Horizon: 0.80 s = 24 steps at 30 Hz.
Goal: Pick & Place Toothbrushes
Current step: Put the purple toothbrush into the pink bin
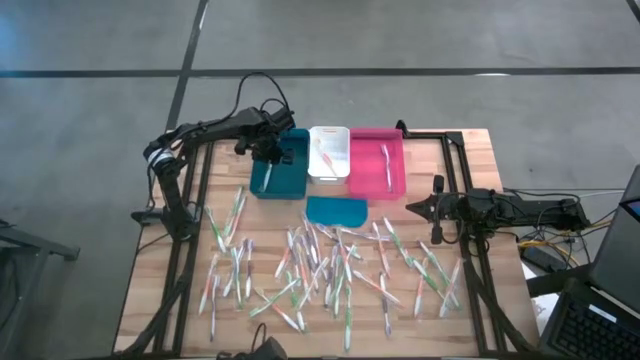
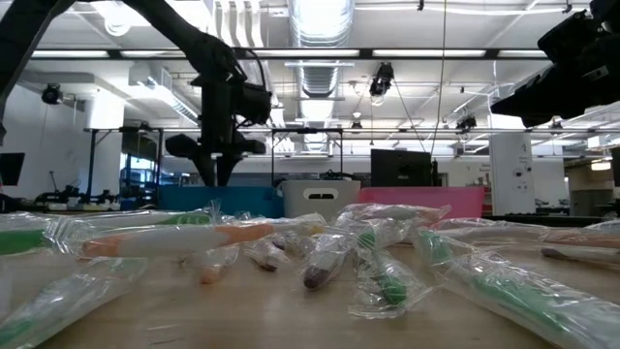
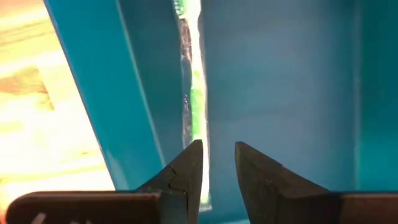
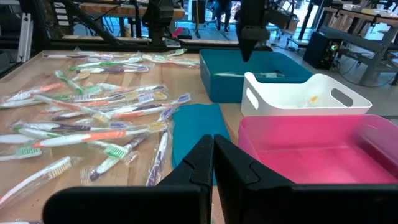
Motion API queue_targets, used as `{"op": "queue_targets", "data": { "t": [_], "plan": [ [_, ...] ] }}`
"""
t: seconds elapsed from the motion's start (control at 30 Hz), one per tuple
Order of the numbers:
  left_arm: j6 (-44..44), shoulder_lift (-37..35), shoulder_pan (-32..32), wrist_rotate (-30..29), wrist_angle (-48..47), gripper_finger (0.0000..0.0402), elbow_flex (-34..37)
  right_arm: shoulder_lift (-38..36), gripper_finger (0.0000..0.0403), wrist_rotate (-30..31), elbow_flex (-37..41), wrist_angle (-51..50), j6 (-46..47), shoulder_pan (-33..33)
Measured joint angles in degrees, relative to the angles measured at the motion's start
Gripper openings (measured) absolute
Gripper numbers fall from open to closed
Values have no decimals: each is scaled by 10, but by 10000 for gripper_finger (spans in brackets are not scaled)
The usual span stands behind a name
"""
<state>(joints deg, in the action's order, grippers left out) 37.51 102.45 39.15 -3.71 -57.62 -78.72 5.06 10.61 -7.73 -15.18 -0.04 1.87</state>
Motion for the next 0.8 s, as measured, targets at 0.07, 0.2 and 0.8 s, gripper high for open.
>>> {"op": "queue_targets", "data": {
  "t": [0.07, 0.2, 0.8],
  "plan": [
    [-11, -12, -3, 2, -1, 94, 0, 0, 8, 0, 0, 0, 0, 0],
    [-19, -42, -9, 10, -3, 87, 0, 0, 8, 0, 0, 0, 0, 0],
    [-8, -192, -83, 12, 1, 81, 1, 0, 8, 0, 0, 0, -7, 0]
  ]
}}
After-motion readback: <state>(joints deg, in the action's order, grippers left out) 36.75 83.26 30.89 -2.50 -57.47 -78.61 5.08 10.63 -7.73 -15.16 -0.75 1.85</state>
